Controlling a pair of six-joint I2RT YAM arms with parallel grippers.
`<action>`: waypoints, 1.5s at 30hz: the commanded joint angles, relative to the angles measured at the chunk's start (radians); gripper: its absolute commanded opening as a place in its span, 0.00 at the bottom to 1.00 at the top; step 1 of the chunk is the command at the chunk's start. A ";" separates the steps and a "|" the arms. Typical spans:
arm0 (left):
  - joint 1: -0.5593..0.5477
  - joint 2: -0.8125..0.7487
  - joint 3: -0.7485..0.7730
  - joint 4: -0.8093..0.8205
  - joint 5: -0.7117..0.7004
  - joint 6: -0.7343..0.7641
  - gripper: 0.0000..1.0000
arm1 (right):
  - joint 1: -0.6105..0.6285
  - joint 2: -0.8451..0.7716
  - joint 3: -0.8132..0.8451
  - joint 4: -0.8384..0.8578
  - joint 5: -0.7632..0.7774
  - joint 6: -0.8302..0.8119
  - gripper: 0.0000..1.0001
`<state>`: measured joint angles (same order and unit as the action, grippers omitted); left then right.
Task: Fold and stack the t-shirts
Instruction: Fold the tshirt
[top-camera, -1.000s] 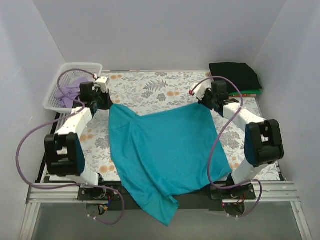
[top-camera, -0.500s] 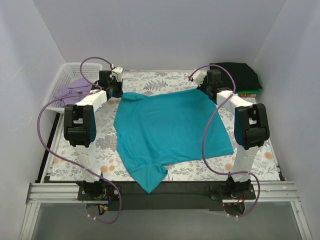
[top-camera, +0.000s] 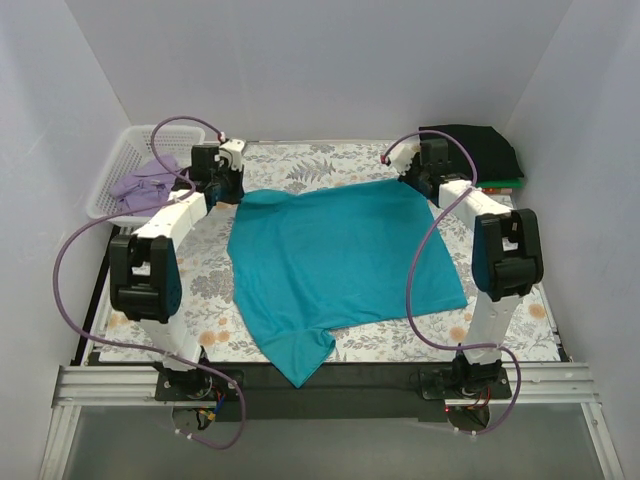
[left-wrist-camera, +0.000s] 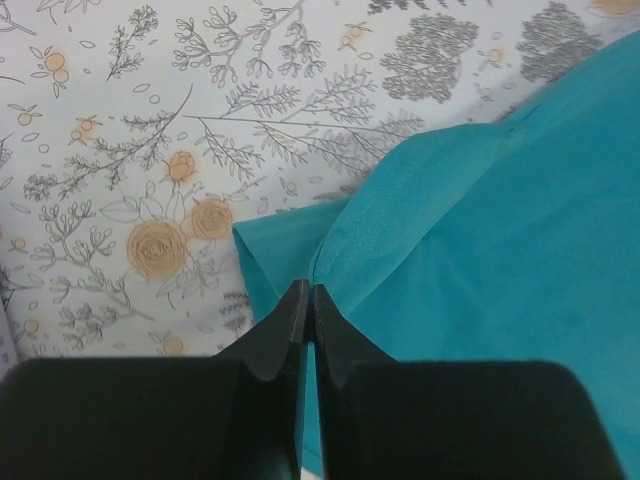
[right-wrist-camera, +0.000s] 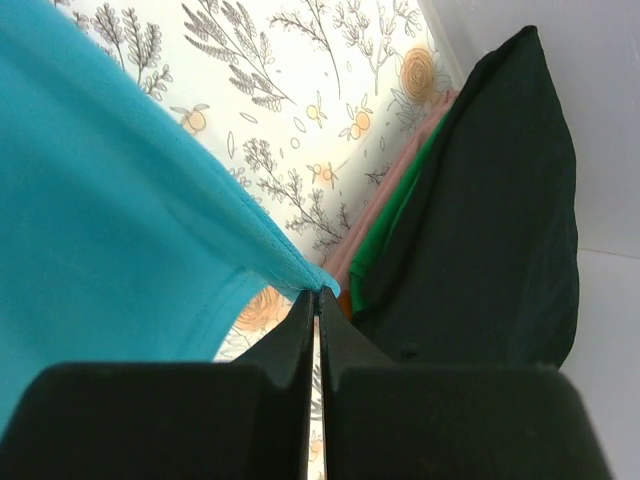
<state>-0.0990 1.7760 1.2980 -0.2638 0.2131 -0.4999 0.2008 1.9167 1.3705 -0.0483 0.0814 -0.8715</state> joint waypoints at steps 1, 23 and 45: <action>-0.004 -0.165 -0.055 -0.094 0.049 0.020 0.00 | -0.032 -0.082 -0.007 -0.031 -0.072 -0.037 0.01; -0.131 -0.487 -0.356 -0.432 0.170 0.024 0.00 | -0.124 -0.196 -0.192 -0.160 -0.264 -0.170 0.01; -0.173 -0.417 -0.319 -0.482 0.094 0.035 0.00 | -0.139 -0.246 -0.263 -0.183 -0.261 -0.264 0.01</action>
<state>-0.2707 1.3628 0.9272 -0.7185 0.3149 -0.4896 0.0677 1.7157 1.1141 -0.2352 -0.1646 -1.0988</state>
